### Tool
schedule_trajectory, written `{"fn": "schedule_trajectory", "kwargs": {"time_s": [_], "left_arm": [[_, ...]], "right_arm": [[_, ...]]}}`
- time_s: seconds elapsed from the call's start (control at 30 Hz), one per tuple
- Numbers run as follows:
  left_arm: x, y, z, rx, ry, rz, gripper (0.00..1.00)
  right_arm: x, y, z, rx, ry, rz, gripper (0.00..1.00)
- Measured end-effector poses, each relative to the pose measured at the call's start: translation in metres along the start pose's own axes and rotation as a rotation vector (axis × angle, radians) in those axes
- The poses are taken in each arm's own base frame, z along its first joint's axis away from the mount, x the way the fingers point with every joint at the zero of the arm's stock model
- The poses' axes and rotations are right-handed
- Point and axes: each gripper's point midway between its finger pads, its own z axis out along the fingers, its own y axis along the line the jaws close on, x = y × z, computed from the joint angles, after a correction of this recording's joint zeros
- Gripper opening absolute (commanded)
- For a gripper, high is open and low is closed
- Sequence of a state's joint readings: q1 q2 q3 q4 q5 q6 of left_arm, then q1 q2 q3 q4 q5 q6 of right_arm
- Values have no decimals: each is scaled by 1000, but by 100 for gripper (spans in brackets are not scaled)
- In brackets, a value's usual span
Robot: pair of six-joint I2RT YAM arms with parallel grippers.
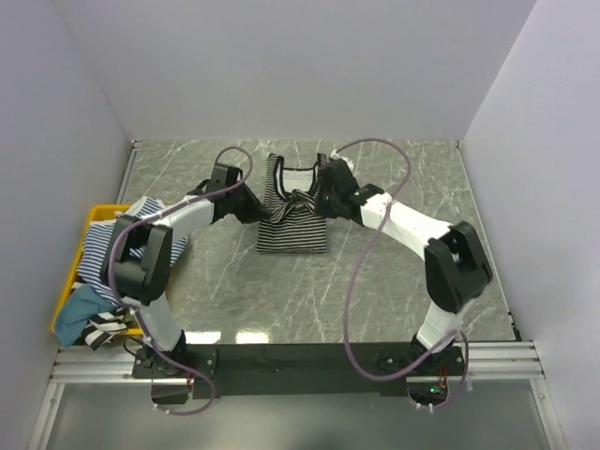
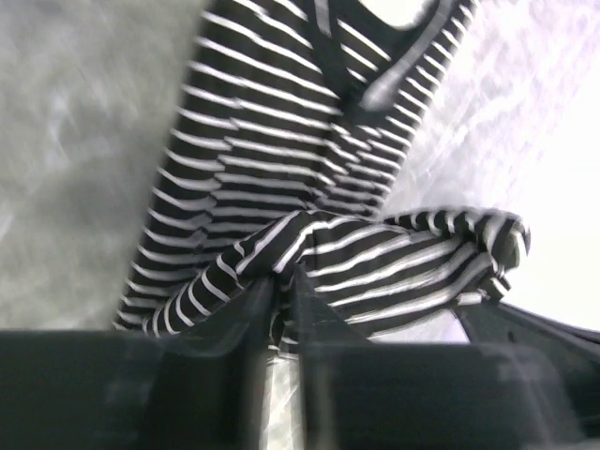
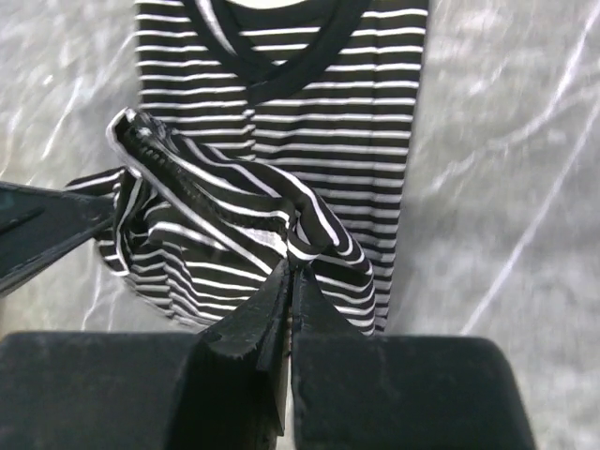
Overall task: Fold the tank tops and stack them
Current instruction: Fold the tank top
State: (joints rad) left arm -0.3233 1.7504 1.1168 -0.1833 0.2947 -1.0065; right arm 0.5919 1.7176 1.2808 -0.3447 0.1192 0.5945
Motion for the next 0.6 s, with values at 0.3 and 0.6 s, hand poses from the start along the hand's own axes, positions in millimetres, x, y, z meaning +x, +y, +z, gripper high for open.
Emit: {"fn": "schedule_trajectory", "kwargs": {"time_s": [0.3,0.6], "left_arm": [[-23,12,18,23,-20,-36,74],[-17,3,-41,80,-141,-4,62]], "right_arm": [[-5,-21,38,35,52,-2,53],[-7,-21,-14,-20,-24,7,56]]}}
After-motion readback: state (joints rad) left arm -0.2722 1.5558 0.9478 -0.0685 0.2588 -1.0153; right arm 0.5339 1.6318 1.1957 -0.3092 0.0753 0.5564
